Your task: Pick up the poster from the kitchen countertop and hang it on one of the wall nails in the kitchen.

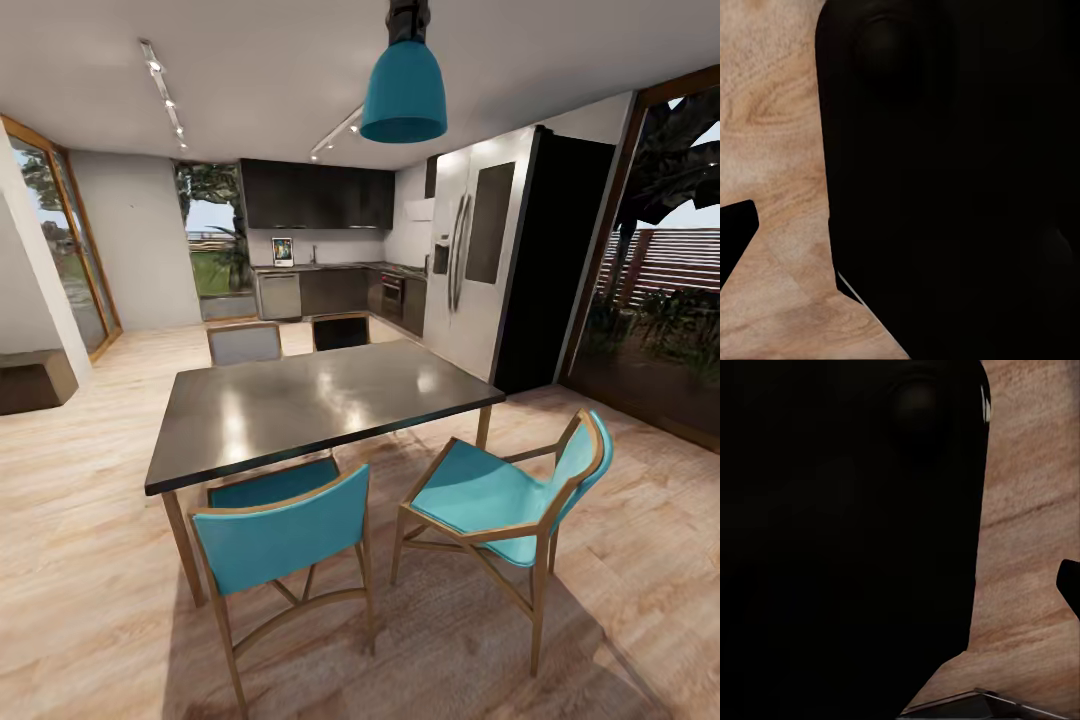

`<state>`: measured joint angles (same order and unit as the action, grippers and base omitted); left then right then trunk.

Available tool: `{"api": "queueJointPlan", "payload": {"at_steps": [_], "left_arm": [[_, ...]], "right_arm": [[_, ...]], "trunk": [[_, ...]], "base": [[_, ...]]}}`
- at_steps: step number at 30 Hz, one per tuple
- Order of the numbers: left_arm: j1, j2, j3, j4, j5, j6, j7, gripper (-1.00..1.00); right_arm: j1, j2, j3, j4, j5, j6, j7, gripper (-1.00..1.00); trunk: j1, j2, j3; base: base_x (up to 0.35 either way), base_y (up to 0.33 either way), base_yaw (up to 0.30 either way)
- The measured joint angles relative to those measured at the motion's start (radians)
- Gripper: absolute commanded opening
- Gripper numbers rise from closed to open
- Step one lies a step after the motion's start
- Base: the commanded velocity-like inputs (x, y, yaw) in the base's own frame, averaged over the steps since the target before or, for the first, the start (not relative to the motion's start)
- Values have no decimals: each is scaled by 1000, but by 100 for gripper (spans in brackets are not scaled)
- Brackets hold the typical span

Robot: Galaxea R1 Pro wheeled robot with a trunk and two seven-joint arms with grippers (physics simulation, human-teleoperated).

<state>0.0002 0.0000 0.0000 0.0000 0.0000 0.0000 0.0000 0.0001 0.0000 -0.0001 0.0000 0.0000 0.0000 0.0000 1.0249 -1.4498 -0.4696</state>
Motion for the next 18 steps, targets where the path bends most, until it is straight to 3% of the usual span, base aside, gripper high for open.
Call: {"api": "queueJointPlan", "payload": {"at_steps": [6, 18], "left_arm": [[1, -24, -6, -23, -3, -3, 3, 100], [1, -24, -6, -24, -3, -3, 3, 100]], "right_arm": [[-24, -7, 7, -17, 3, -5, 0, 100], [-24, -7, 7, -17, 3, -5, 0, 100]], "trunk": [[0, 0, 0], [0, 0, 0]], "base": [[0, 0, 0], [0, 0, 0]]}}
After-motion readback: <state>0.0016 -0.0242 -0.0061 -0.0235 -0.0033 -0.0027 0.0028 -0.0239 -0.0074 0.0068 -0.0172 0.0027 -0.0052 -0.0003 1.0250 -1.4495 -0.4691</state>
